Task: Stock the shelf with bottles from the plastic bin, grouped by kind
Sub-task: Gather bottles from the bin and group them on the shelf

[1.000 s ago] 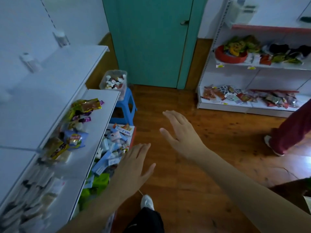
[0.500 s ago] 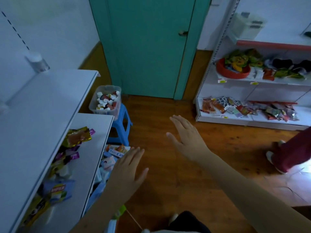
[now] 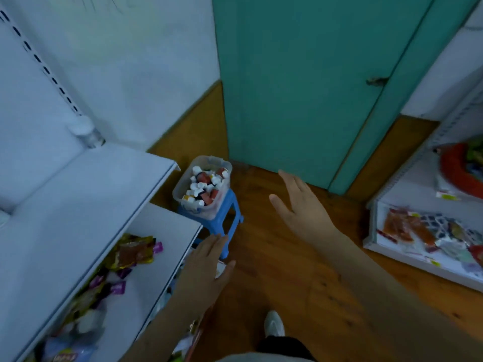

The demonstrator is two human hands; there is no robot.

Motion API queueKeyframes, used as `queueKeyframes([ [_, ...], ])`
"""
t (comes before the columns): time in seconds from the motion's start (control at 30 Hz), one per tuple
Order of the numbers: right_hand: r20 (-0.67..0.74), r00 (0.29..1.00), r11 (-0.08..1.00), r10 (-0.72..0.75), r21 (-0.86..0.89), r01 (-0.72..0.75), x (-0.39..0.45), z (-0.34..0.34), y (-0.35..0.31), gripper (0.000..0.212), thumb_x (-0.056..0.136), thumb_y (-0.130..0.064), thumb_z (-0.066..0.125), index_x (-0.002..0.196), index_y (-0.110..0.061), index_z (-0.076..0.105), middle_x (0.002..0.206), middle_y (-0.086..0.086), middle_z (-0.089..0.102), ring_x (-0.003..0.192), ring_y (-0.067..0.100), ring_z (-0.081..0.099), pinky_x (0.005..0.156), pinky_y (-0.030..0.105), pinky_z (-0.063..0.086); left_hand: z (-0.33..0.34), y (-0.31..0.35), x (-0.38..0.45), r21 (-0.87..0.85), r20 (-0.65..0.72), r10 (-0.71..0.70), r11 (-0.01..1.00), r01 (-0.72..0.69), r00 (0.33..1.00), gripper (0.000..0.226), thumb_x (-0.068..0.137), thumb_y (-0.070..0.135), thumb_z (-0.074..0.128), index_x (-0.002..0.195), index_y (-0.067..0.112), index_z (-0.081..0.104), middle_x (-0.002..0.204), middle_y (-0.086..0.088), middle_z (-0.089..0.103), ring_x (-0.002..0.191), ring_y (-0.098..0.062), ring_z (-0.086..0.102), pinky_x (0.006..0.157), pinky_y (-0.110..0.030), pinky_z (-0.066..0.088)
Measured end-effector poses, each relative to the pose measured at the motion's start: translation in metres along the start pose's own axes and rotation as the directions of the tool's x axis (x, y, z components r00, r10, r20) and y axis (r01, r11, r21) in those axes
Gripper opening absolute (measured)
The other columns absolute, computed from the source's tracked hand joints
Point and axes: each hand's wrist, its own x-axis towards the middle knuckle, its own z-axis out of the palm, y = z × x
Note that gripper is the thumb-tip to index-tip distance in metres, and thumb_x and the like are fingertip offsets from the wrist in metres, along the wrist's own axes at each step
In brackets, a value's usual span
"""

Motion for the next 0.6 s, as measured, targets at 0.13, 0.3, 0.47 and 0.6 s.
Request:
queueKeyframes([
  [0.13, 0.075, 0.993, 0.995, -0.093, 0.025, 0.092, 0.089, -0.015, 0.023, 0.067, 0.101, -0.052, 0.039, 0.156, -0.018, 0.018, 0.159, 0.002, 0.028, 0.146, 0.016, 0.025, 0.115, 0.029, 0.020, -0.009, 0.017, 0.073, 0.019, -0.049, -0.093, 0.995, 0.094, 0.994, 0.091, 0.080, 0.078, 0.014, 0.153, 0.026, 0.029, 0.158, 0.005, 0.031, 0.145, -0.011, 0.025, 0.110, -0.020, 0.011],
  [0.3, 0.135, 0.972, 0.981, -0.191, 0.054, 0.185, 0.182, -0.007, 0.039, 0.066, 0.101, -0.050, 0.040, 0.155, -0.016, 0.022, 0.157, 0.004, 0.032, 0.144, 0.019, 0.030, 0.116, 0.034, 0.026, -0.004, 0.016, 0.144, -0.021, -0.081, -0.166, 0.986, 0.165, 0.983, 0.082, 0.085, 0.070, 0.020, 0.150, 0.021, 0.036, 0.150, 0.000, 0.042, 0.138, -0.015, 0.038, 0.104, -0.021, 0.023],
  [0.47, 0.179, 0.937, 0.954, -0.299, 0.041, 0.297, 0.280, 0.013, 0.042, 0.068, 0.100, -0.054, 0.038, 0.154, -0.015, 0.024, 0.157, 0.006, 0.033, 0.143, 0.021, 0.031, 0.115, 0.034, 0.027, -0.003, -0.004, 0.219, -0.053, -0.089, -0.211, 0.977, 0.207, 0.973, 0.070, 0.092, 0.064, 0.033, 0.147, 0.022, 0.038, 0.146, 0.003, 0.044, 0.134, -0.012, 0.041, 0.105, -0.017, 0.029],
  [0.6, 0.219, 0.912, 0.937, -0.348, 0.039, 0.348, 0.358, 0.033, 0.039, 0.067, 0.100, -0.052, 0.040, 0.154, -0.015, 0.024, 0.156, 0.005, 0.033, 0.143, 0.020, 0.031, 0.115, 0.035, 0.028, -0.002, -0.040, 0.281, -0.127, -0.132, -0.288, 0.954, 0.272, 0.948, 0.062, 0.098, 0.054, 0.045, 0.150, 0.020, 0.036, 0.145, 0.003, 0.043, 0.133, -0.014, 0.042, 0.105, -0.024, 0.037],
])
